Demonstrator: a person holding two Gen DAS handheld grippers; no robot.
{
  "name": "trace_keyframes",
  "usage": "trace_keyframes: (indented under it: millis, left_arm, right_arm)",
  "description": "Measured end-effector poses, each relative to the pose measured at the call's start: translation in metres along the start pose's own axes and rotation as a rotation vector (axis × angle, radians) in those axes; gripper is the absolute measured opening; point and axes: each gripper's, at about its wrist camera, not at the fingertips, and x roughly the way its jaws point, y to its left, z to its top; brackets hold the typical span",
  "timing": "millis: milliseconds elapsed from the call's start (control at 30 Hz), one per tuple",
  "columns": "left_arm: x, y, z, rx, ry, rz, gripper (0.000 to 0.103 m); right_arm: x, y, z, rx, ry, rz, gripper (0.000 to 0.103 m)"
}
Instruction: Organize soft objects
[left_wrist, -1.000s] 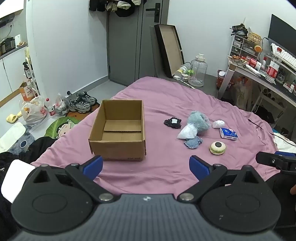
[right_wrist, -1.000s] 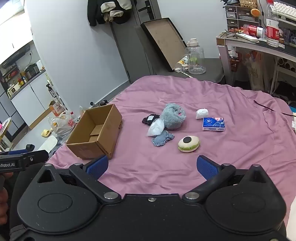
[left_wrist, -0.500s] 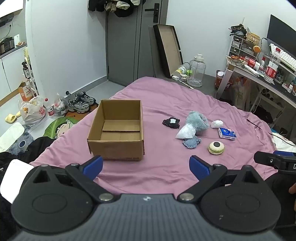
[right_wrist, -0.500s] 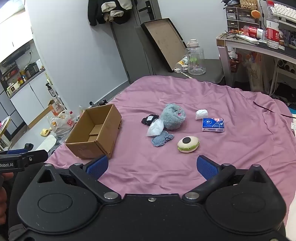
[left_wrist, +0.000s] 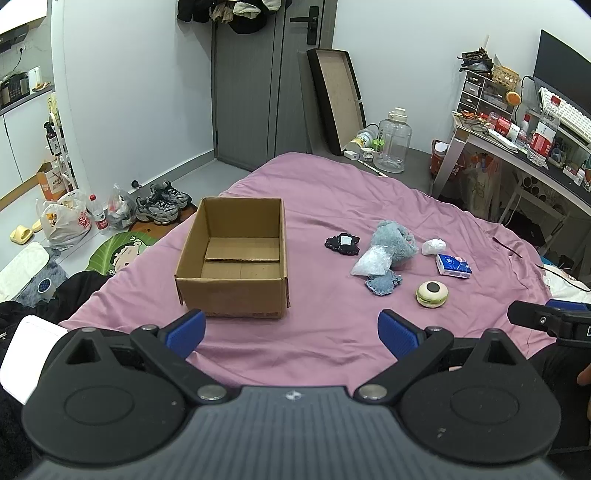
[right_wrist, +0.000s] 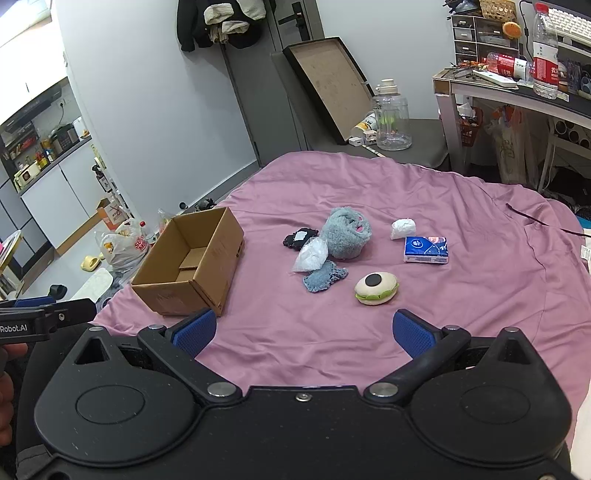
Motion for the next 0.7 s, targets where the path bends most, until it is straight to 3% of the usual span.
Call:
trace_keyframes:
  millis: [700]
  left_arm:
    - [-0.0017, -0.001, -0.0038, -0.002, -0.001, 0.001, 0.099]
  right_arm:
    - [-0.0005, -0.0011, 0.0007, -0.003, -0.001, -0.001, 0.103]
